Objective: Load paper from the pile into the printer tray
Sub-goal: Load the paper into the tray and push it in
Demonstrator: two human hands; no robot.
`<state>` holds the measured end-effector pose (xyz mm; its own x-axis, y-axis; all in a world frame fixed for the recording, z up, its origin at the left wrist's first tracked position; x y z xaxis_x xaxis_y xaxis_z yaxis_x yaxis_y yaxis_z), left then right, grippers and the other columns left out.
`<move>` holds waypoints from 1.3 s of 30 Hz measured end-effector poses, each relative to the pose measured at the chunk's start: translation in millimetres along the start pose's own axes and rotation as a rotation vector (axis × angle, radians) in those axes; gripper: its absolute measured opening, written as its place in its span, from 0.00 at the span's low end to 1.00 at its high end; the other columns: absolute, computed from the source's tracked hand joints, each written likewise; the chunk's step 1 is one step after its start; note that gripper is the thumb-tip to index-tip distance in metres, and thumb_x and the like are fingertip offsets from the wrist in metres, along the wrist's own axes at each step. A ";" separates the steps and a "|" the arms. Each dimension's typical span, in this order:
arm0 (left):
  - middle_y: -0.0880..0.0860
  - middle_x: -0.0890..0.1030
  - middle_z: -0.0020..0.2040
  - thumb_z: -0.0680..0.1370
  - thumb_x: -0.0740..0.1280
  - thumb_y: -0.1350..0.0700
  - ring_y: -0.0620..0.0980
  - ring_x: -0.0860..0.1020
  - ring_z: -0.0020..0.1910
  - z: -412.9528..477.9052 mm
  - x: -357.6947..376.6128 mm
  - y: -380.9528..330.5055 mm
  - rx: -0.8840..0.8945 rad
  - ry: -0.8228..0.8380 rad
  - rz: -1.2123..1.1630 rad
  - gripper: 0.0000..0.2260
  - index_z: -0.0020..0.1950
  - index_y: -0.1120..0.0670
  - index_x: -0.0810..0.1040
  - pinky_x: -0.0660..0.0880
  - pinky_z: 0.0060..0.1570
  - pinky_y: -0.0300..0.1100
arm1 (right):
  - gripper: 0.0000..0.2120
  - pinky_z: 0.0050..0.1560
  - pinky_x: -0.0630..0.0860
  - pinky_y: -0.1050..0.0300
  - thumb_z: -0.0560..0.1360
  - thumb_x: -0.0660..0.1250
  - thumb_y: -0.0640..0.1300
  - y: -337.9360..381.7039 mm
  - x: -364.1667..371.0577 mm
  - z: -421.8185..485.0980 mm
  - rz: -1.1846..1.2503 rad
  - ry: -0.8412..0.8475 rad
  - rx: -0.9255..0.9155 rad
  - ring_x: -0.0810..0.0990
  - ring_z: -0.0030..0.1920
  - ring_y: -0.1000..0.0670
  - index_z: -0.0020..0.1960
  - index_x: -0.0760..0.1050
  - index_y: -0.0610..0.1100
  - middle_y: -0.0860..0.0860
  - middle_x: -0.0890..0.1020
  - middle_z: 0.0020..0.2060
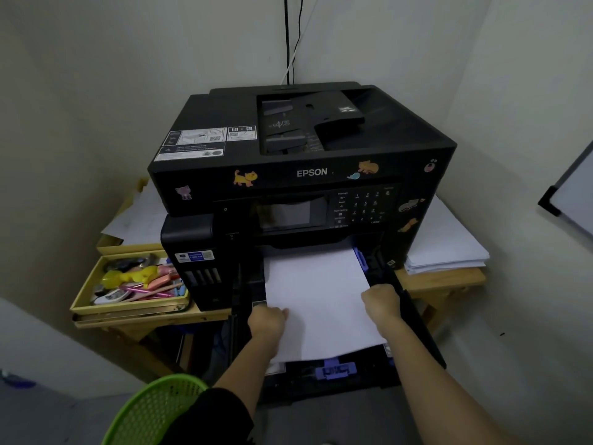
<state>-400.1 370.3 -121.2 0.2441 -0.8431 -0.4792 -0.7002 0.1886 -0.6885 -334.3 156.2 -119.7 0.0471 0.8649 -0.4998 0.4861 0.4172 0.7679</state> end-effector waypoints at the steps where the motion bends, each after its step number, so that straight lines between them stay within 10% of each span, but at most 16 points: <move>1: 0.59 0.76 0.65 0.79 0.63 0.58 0.56 0.75 0.64 7.8 0.4 1.1 0.012 -0.031 -0.051 0.21 0.71 0.60 0.66 0.74 0.46 0.35 | 0.20 0.28 0.56 0.57 0.73 0.58 0.29 -1.0 0.8 1.7 -0.032 0.006 -0.008 0.59 0.26 0.49 0.28 0.56 0.42 0.47 0.62 0.26; 5: 0.62 0.78 0.57 0.79 0.64 0.60 0.62 0.77 0.58 8.9 5.5 0.8 0.043 -0.024 -0.002 0.15 0.64 0.66 0.73 0.75 0.53 0.48 | 0.18 0.27 0.58 0.59 0.73 0.57 0.30 -4.0 1.7 4.4 -0.044 0.028 -0.049 0.61 0.26 0.49 0.28 0.58 0.42 0.48 0.65 0.26; 10: 0.62 0.79 0.53 0.77 0.65 0.61 0.55 0.75 0.43 -3.6 2.9 7.8 0.026 -0.051 -0.006 0.14 0.60 0.68 0.75 0.70 0.41 0.41 | 0.17 0.24 0.57 0.60 0.73 0.59 0.34 -5.4 -0.7 -6.6 -0.170 -0.049 -0.034 0.62 0.26 0.51 0.29 0.57 0.44 0.49 0.64 0.28; 23: 0.64 0.78 0.60 0.79 0.65 0.56 0.60 0.78 0.58 -11.4 -3.4 -8.7 0.097 -0.039 0.288 0.17 0.61 0.68 0.73 0.76 0.50 0.45 | 0.17 0.33 0.67 0.57 0.73 0.59 0.28 3.4 -1.5 -9.6 -0.173 -0.158 -0.083 0.71 0.30 0.46 0.27 0.62 0.38 0.45 0.71 0.28; 25: 0.63 0.78 0.61 0.79 0.64 0.55 0.59 0.78 0.58 -13.8 -5.4 -7.5 0.125 -0.056 0.355 0.19 0.63 0.67 0.71 0.76 0.52 0.45 | 0.07 0.41 0.74 0.54 0.74 0.59 0.29 3.0 0.3 -14.5 -0.182 -0.131 -0.100 0.78 0.42 0.41 0.41 0.75 0.33 0.37 0.81 0.42; 27: 0.61 0.73 0.66 0.80 0.62 0.51 0.59 0.75 0.63 -18.4 -5.2 -5.1 0.140 -0.067 0.514 0.24 0.69 0.66 0.66 0.76 0.58 0.48 | 0.18 0.55 0.76 0.49 0.75 0.60 0.31 2.0 2.9 -20.3 -0.244 -0.109 -0.116 0.77 0.58 0.37 0.65 0.72 0.34 0.36 0.78 0.59; 30: 0.58 0.62 0.72 0.79 0.60 0.45 0.59 0.64 0.69 -35.4 -5.5 -6.9 0.178 -0.111 0.857 0.31 0.75 0.63 0.58 0.68 0.65 0.50 | 0.24 0.64 0.68 0.44 0.75 0.62 0.36 1.9 0.3 -33.9 -0.437 -0.126 -0.177 0.67 0.66 0.38 0.71 0.66 0.39 0.40 0.69 0.67; 34: 0.53 0.53 0.77 0.74 0.65 0.47 0.57 0.50 0.76 -52.8 3.5 -10.1 0.557 0.184 0.824 0.34 0.77 0.54 0.56 0.56 0.73 0.51 | 0.29 0.71 0.61 0.48 0.71 0.61 0.35 0.6 3.7 -50.2 -0.410 0.207 -0.339 0.61 0.70 0.42 0.72 0.66 0.47 0.48 0.61 0.72; 39: 0.50 0.35 0.78 0.69 0.72 0.43 0.51 0.36 0.78 -66.6 18.1 19.9 0.571 0.610 0.941 0.52 0.78 0.50 0.36 0.46 0.77 0.50 | 0.46 0.77 0.49 0.46 0.67 0.67 0.36 -10.8 15.5 -82.2 -0.784 0.698 -0.388 0.42 0.78 0.47 0.77 0.49 0.56 0.53 0.45 0.78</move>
<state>-454.3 325.2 -107.2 -0.6470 -0.3301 -0.6873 -0.0071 0.9040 -0.4275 -410.5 188.1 -102.7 -0.7120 0.2404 -0.6598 -0.1449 0.8691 0.4730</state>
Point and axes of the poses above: each hand's wrist, its own z-axis towards the middle knuckle, its own x-axis out of the palm, y = z × x, the point moved 4 cm from there along z, towards the middle knuckle
